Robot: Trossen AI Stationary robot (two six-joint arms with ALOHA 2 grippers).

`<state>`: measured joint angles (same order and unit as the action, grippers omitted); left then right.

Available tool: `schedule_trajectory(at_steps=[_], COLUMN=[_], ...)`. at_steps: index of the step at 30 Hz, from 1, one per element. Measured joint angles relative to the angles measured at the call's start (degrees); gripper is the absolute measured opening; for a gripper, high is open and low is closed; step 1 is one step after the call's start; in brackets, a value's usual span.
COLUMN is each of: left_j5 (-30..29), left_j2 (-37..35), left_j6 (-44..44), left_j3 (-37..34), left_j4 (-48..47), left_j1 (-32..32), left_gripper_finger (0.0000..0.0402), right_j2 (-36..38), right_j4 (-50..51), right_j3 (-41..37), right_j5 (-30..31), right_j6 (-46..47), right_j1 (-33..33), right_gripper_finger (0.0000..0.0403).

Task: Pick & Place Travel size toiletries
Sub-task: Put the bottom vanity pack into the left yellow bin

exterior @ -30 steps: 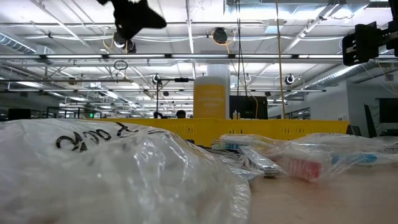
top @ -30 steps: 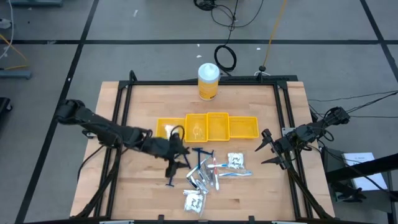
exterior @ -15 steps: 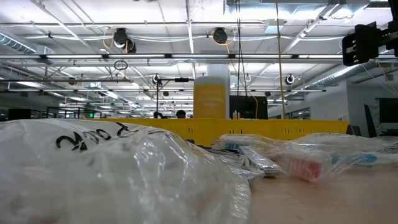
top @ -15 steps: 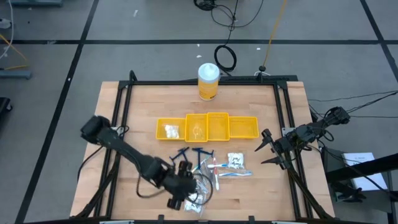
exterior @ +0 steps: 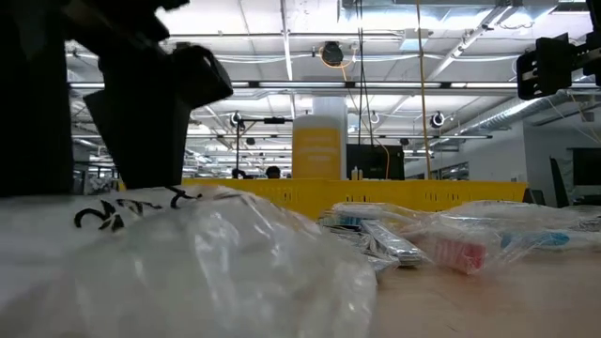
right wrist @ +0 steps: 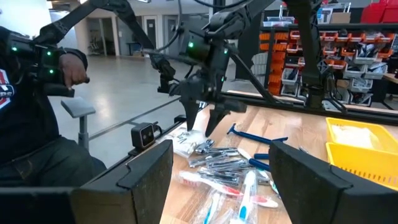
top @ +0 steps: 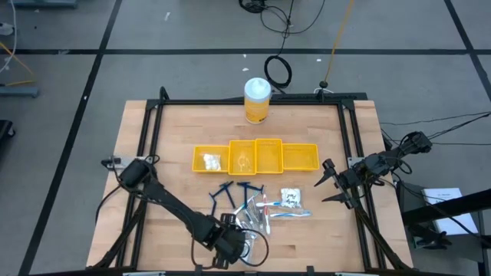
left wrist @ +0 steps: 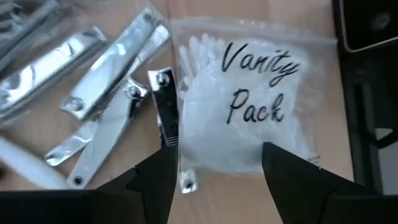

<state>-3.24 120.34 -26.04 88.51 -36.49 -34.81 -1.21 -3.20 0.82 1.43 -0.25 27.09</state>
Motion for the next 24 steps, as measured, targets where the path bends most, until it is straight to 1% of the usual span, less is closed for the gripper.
schedule_trajectory(at_steps=[15, 17, 20, 24], left_j5=[0.8, 0.8, 0.8, 0.8], left_j2=[0.4, 0.4, 0.4, 0.4], left_j6=[0.2, 0.2, 0.1, 0.5], left_j3=[0.0, 0.0, 0.0, 0.0], left_j4=[0.3, 0.3, 0.3, 0.2], left_j1=[0.7, 0.7, 0.7, 0.7], left_gripper_finger=[0.0227, 0.0222, 0.0195, 0.0127], right_j2=[0.0, 0.0, 0.0, 0.0], right_j4=[0.0, 0.0, 0.0, 0.0], right_j3=[0.0, 0.0, 0.0, 0.0], right_j5=[0.0, 0.0, 0.0, 0.0], right_j6=[0.0, 0.0, 0.0, 0.0], right_j1=[0.0, 0.0, 0.0, 0.0], right_gripper_finger=[0.0254, 0.0254, 0.0254, 0.0254])
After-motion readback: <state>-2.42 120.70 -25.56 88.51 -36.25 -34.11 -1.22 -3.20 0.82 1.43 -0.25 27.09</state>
